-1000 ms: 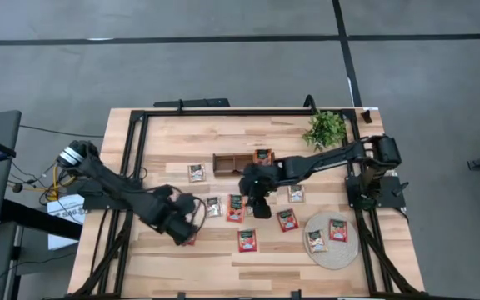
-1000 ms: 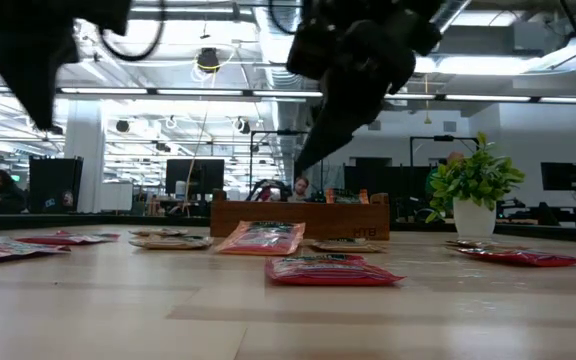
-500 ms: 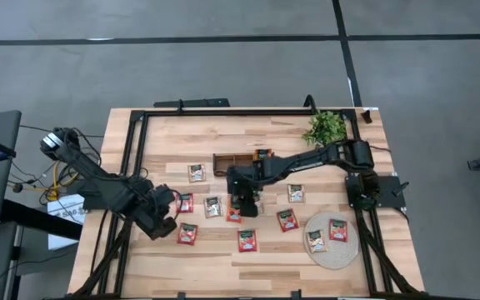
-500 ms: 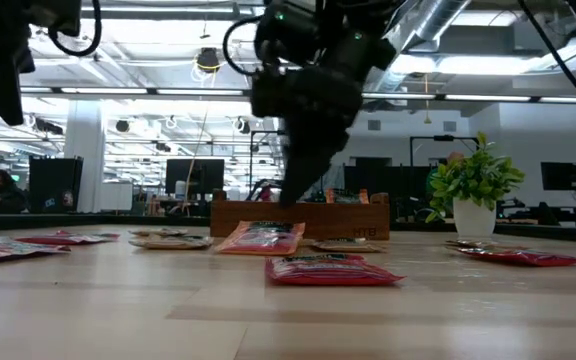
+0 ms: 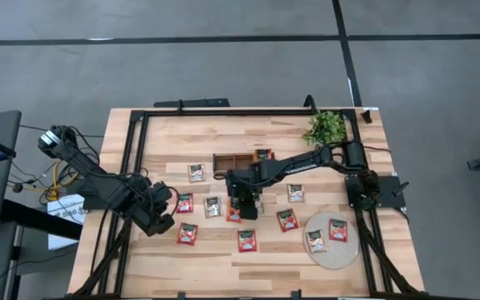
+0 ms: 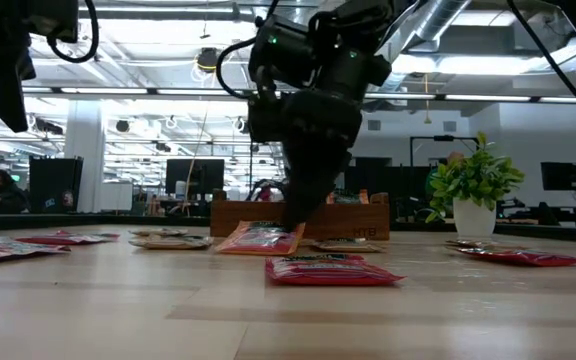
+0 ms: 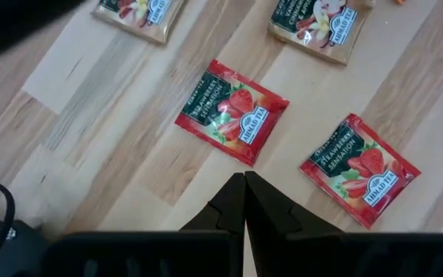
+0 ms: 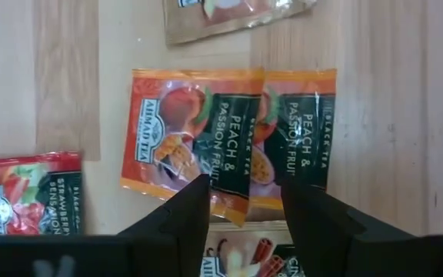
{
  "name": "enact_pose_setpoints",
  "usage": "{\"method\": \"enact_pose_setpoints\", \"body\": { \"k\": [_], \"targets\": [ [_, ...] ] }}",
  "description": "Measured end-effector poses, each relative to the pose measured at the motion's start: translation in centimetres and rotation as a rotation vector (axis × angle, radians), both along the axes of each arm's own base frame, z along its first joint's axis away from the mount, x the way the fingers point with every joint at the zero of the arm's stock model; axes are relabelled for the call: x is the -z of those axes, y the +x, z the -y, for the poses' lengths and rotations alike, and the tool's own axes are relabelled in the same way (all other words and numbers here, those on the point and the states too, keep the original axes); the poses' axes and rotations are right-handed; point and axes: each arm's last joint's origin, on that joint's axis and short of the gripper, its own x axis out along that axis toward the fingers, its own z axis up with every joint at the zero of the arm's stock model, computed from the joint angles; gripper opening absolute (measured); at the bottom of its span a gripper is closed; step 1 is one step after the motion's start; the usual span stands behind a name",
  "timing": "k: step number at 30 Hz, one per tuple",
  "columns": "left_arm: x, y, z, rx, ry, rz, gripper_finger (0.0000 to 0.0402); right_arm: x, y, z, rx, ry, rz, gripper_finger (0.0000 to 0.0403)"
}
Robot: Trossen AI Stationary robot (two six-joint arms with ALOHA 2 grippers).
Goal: Pick & Place Tea
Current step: Put the orange tea bag into the right section of the wooden organizer
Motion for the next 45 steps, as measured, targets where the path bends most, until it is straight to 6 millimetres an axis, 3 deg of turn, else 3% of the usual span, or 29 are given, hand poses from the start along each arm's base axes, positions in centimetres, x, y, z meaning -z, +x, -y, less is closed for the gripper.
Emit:
{"method": "enact_pose_setpoints", "body": {
  "k": [20,26,40,45],
  "targets": [
    [-0.1,0.2,0.1,0.015,0.001,0.021,0.0,0.0,0.0,-0.3,0.0,-0.017,0.002,0.0057],
    [-0.1,0.3,0.2,0.015,-0.01,0.034,0.0,0.0,0.0,-0.3,-0.002,-0.016,0.002,0.0007],
    [-0.1,0.4,0.3,0.014,-0.017,0.044,0.0,0.0,-0.1,-0.3,0.012,-0.004,-0.007,0.0001],
    [-0.1,0.4,0.3,0.014,-0.018,0.045,0.0,-1.1,0.0,-0.3,0.011,0.0,0.018,0.0]
  ]
}}
